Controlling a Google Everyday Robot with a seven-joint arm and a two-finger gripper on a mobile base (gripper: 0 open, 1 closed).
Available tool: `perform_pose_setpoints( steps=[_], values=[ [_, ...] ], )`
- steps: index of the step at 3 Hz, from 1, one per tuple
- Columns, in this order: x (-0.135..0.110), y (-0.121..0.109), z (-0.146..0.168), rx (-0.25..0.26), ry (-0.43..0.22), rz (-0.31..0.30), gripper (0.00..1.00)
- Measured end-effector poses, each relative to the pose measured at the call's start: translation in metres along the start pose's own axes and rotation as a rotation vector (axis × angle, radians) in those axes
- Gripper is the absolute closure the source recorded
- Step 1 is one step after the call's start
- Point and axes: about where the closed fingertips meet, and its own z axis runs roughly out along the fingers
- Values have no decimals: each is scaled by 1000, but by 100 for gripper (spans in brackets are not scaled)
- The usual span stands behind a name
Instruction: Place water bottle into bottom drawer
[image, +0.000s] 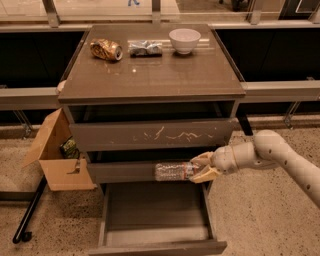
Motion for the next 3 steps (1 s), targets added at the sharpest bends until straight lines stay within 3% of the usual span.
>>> perform_pose_setpoints(
  steps=[1, 2, 3],
  values=[
    [0, 0, 0, 0, 0, 0, 100],
    [21, 0, 8, -8, 16, 5, 100],
    [61, 2, 20, -11, 48, 7, 100]
  ],
)
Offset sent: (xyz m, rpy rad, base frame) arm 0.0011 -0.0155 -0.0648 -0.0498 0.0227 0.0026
